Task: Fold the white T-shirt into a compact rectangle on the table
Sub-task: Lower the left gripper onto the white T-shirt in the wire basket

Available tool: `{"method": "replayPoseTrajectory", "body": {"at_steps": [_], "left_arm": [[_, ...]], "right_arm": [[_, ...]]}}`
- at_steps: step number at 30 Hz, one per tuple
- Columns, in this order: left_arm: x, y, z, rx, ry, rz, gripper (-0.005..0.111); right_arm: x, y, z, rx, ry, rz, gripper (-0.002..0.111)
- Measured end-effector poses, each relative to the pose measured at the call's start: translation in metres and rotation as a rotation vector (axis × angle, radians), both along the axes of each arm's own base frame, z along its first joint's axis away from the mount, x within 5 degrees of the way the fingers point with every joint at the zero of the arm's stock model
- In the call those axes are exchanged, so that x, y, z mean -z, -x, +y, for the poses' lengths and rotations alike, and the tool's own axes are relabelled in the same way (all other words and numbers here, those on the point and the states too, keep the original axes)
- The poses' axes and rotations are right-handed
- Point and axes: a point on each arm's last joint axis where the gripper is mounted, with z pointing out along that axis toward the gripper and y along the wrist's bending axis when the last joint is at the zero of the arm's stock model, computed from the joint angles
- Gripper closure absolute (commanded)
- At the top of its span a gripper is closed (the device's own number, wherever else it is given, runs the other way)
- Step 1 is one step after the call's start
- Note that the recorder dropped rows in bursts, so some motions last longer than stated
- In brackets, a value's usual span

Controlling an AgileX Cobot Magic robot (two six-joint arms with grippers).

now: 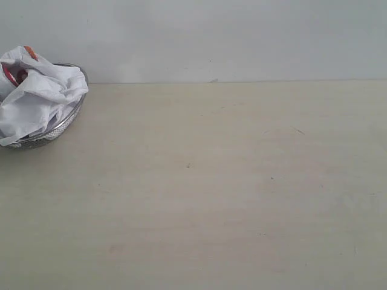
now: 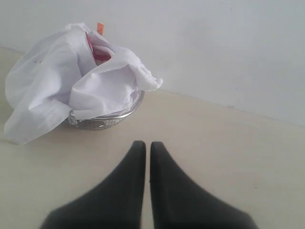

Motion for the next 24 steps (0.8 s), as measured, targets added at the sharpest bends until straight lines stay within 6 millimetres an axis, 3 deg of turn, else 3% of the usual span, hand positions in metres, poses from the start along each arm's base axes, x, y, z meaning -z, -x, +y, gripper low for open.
{"method": "replayPoseTrajectory", "body": {"at_steps": [22,23,24], "left_arm": [[0.0,0.0,0.0,-0.003,0.02,0.003,0.102],[-0.002,0.0,0.0,-0.005,0.033,-0.001,0.102],[-0.016,0.0,0.0,-0.008,0.064,-0.036,0.102]], "right_arm": [[0.0,0.0,0.0,0.0,0.0,0.0,0.108],[0.0,0.0,0.0,0.0,0.0,0.0,0.108],[0.0,0.0,0.0,0.0,0.0,0.0,0.108]]}}
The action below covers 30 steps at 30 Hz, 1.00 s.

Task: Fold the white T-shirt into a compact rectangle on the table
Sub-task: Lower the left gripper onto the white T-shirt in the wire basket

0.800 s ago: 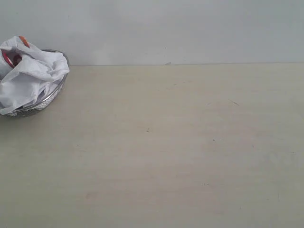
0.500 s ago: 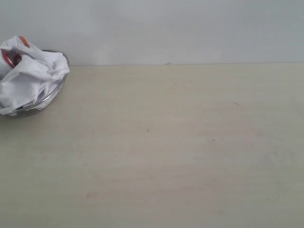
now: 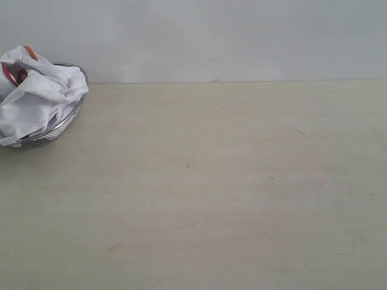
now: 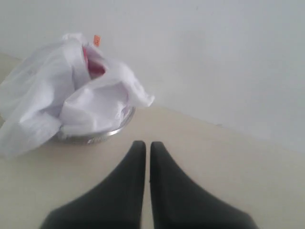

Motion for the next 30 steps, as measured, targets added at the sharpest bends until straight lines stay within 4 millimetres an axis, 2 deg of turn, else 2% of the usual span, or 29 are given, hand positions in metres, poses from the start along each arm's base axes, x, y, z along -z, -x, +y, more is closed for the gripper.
{"method": "replayPoseTrajectory", "body": {"at_steps": [1,2,5,8,11,16,20,23,26,30], "left_arm": [[-0.009,0.0,0.0,-0.001,0.01,-0.025,0.102],[-0.032,0.002,0.0,-0.001,0.027,-0.091,0.102],[-0.065,0.008,0.0,0.0,0.064,-0.197,0.102],[-0.076,0.01,0.001,0.0,0.073,-0.271,0.102],[-0.096,0.016,0.001,0.003,0.108,-0.432,0.102],[-0.135,0.016,0.001,0.006,0.108,-0.443,0.102],[-0.181,-0.008,0.0,-0.004,0.025,-0.338,0.102],[-0.229,-0.04,-0.001,-0.013,-0.022,-0.284,0.102],[-0.266,-0.076,-0.001,-0.021,-0.077,-0.171,0.102],[-0.289,-0.132,-0.003,-0.017,-0.206,-0.057,0.102]], "right_arm": [[0.0,0.0,0.0,0.0,0.0,0.0,0.108],[0.0,0.0,0.0,0.0,0.0,0.0,0.108],[0.0,0.0,0.0,0.0,0.0,0.0,0.108],[0.0,0.0,0.0,0.0,0.0,0.0,0.108],[0.0,0.0,0.0,0.0,0.0,0.0,0.108],[0.0,0.0,0.0,0.0,0.0,0.0,0.108],[0.0,0.0,0.0,0.0,0.0,0.0,0.108],[0.0,0.0,0.0,0.0,0.0,0.0,0.108],[0.0,0.0,0.0,0.0,0.0,0.0,0.108],[0.0,0.0,0.0,0.0,0.0,0.0,0.108]]}}
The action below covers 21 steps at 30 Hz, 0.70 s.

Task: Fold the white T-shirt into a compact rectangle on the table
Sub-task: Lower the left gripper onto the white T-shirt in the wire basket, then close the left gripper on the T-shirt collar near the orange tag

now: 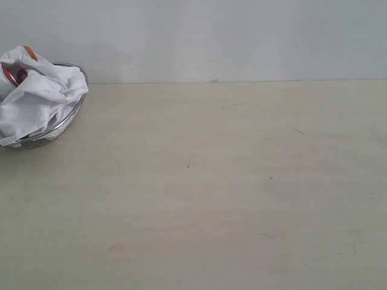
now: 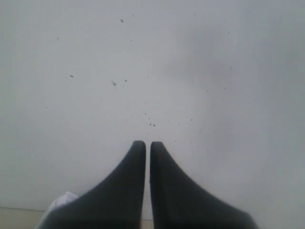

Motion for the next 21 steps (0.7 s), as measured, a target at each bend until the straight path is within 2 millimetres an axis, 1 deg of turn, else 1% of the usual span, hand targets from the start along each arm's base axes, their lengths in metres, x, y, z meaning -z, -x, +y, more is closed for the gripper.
{"method": "replayPoseTrajectory", "body": {"at_steps": [3,5,7,9,10,12,14,17,21], "left_arm": [[0.0,-0.048,-0.001,0.001,-0.006,0.057,0.102],[0.005,-0.075,0.001,-0.001,-0.015,0.1,0.102],[0.014,-0.1,0.007,-0.018,-0.037,0.141,0.102],[0.028,-0.126,0.019,-0.047,-0.026,0.193,0.102],[0.034,-0.135,0.026,-0.062,-0.011,0.215,0.102],[0.051,-0.156,0.048,-0.108,0.049,0.265,0.102],[0.067,-0.171,0.07,-0.144,0.11,0.307,0.102],[0.089,-0.184,0.103,-0.167,0.14,0.38,0.102],[0.121,-0.199,0.13,-0.115,0.165,0.47,0.102]], "right_arm": [[0.0,0.0,0.0,0.0,0.0,0.0,0.108],[0.0,0.0,0.0,0.0,0.0,0.0,0.108],[0.0,0.0,0.0,0.0,0.0,0.0,0.108],[0.0,0.0,0.0,0.0,0.0,0.0,0.108],[0.0,0.0,0.0,0.0,0.0,0.0,0.108],[0.0,0.0,0.0,0.0,0.0,0.0,0.108],[0.0,0.0,0.0,0.0,0.0,0.0,0.108],[0.0,0.0,0.0,0.0,0.0,0.0,0.108],[0.0,0.0,0.0,0.0,0.0,0.0,0.108]]}}
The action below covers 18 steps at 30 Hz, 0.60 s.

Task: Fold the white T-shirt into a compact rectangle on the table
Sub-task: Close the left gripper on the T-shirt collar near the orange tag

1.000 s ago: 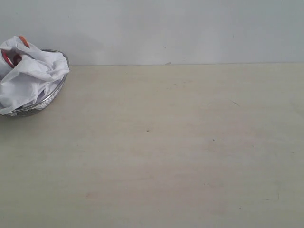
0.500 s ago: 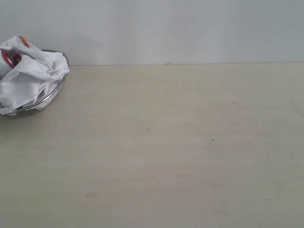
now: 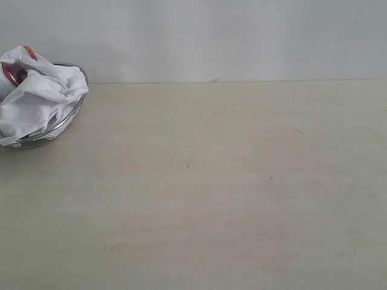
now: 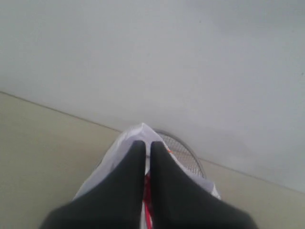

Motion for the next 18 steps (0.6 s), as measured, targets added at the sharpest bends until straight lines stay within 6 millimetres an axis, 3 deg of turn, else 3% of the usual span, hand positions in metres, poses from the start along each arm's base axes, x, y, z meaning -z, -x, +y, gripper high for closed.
{"method": "replayPoseTrajectory", "body": {"at_steps": [12,18], "left_arm": [[0.098,-0.058,0.066,0.187,0.241,-0.075,0.102],[0.138,-0.083,0.077,0.229,0.267,-0.069,0.102]], "right_arm": [[0.0,0.0,0.0,0.0,0.0,0.0,0.108],[0.0,0.0,0.0,0.0,0.0,0.0,0.108]]}}
